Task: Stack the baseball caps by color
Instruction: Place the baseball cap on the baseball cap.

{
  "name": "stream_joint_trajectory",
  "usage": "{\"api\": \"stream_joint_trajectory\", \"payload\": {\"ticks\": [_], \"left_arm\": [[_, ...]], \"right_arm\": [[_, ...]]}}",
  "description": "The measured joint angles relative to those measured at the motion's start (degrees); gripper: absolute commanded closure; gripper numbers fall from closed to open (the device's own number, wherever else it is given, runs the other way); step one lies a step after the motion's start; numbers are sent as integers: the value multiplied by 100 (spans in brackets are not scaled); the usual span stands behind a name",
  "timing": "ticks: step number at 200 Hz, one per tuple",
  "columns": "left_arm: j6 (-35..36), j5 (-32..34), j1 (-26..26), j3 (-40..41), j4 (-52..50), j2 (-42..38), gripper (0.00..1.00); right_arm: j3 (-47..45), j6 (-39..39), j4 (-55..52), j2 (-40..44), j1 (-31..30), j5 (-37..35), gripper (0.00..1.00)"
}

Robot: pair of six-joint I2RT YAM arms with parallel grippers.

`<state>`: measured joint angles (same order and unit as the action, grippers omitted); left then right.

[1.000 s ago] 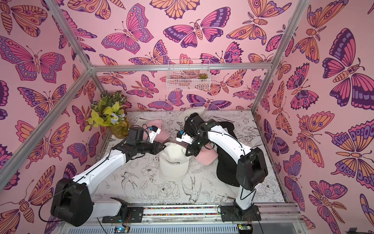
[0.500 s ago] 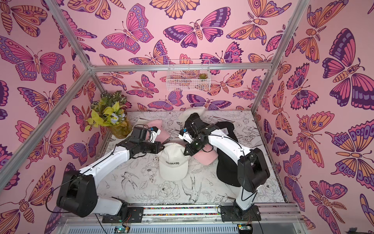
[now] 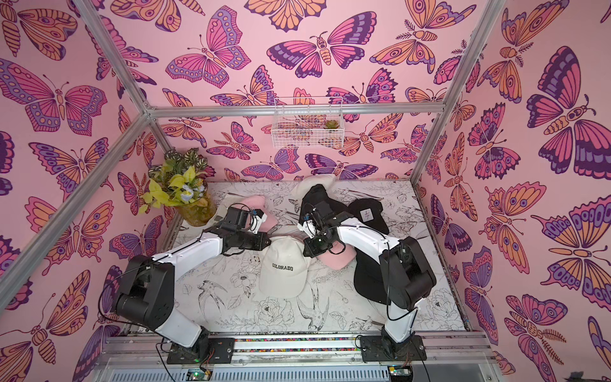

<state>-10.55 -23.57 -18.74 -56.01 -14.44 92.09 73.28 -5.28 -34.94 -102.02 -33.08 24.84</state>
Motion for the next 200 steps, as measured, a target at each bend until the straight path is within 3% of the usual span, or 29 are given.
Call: {"api": "stream_joint_trajectory", "payload": {"ticks": [101, 113, 130, 168, 182, 185, 187, 200], "left_arm": [[-87, 876, -7, 144, 201, 223, 100], [-140, 1019, -7, 225, 238, 223, 91], [-243, 1231, -7, 323, 256, 221, 61], [-592, 1928, 0, 407, -39, -127, 22], [-750, 2201, -2, 540, -127, -634, 12], [-750, 2253, -2, 577, -149, -789, 11], [-796, 2284, -2, 595, -153, -848, 10], [-949, 2406, -2, 734, -186, -1401, 7]], "right_arm": [[-595, -732, 1362, -33, -22, -494, 81], [-625, -824, 1482, -33, -59, -538, 73], [-658, -916, 1631, -33, -125, -675, 62], [-1075, -1244, 1895, 334, -197, -1327, 29], [-1373, -1338, 2033, 743, -195, -1432, 22], [-1427, -1377, 2063, 839, -192, -1447, 3], [-1469, -1384, 2092, 903, -192, -1447, 0], [-1665, -1462, 2264, 1268, -195, -1379, 1]]}}
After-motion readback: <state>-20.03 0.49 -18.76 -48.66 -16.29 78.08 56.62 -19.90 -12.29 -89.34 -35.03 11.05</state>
